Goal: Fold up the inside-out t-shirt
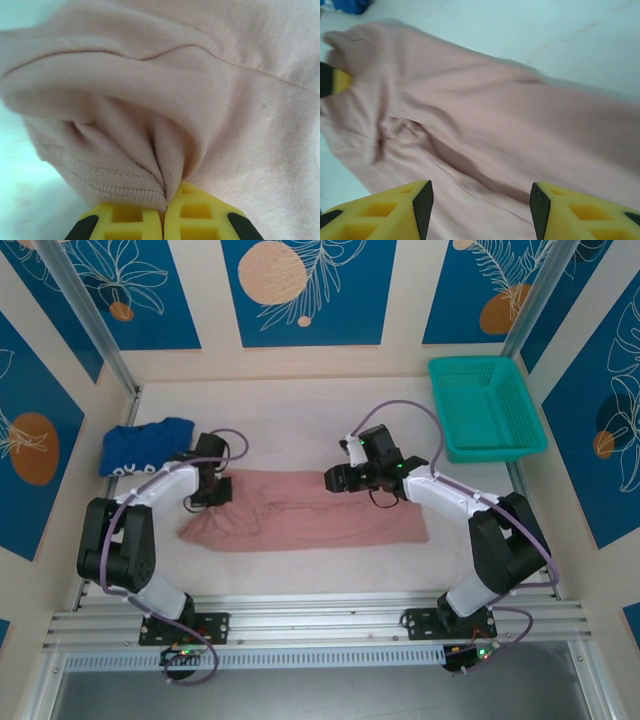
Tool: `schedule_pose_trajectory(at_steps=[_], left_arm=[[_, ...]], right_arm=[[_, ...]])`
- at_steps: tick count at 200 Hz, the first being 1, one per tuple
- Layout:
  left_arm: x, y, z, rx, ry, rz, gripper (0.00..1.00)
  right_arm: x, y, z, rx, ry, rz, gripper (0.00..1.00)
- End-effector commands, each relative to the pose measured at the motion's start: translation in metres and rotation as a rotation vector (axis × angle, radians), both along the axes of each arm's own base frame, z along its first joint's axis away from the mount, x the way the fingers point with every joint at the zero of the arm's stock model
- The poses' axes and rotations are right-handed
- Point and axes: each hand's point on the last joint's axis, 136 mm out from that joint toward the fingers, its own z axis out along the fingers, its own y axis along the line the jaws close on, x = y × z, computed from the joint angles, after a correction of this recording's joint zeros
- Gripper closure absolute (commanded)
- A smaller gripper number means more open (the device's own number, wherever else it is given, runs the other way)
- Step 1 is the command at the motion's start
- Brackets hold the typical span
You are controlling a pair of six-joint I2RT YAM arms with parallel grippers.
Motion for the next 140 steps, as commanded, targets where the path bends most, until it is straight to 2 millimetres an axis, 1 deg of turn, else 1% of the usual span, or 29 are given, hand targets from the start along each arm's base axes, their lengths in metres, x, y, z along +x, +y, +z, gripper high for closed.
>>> schedule_pose_trajectory(at_steps=[1,15,26,36,47,68,78,93,109,140], left_arm=[[-0.011,0.066,0.04,0.27,0.032,0.056,1.0],[-0.009,0.09,0.058,0.378,0.033,0.067,1.0],[-0.007,0.102,0.069,0.436,0.043,0.065,1.0],[-0.005,0.113,0.078,0.491,0.057,0.066,1.0],[0.0,0.118,0.086,0.522,0.059,0.058,1.0],[0.009,0.118,0.094,0.53,0.058,0.042,1.0],[0.012,0.117,0.096,0.526,0.055,0.032,1.0],[0.016,0.12,0.101,0.551,0.051,0.028,1.0],[0.019,0.119,0.104,0.549,0.051,0.023,1.0],[0.021,0.11,0.107,0.493,0.018,0.021,1.0]], right_arm=[[-0.005,-0.022,-0.004,-0.029,0.097,-0.08,0.44],[-0.002,-0.032,-0.012,-0.075,0.131,-0.117,0.44],[0.0,-0.035,-0.017,-0.111,0.154,-0.13,0.44],[0.001,-0.031,-0.021,-0.112,0.171,-0.119,0.45],[0.0,-0.018,-0.023,-0.083,0.192,-0.084,0.45],[-0.001,0.008,-0.03,-0.048,0.22,-0.023,0.47],[0.001,0.018,-0.037,-0.05,0.231,-0.01,0.49],[0.003,0.028,-0.048,-0.051,0.252,0.008,0.51],[0.003,0.032,-0.06,-0.068,0.266,0.016,0.54],[-0.003,0.03,-0.083,-0.101,0.315,0.02,0.6]])
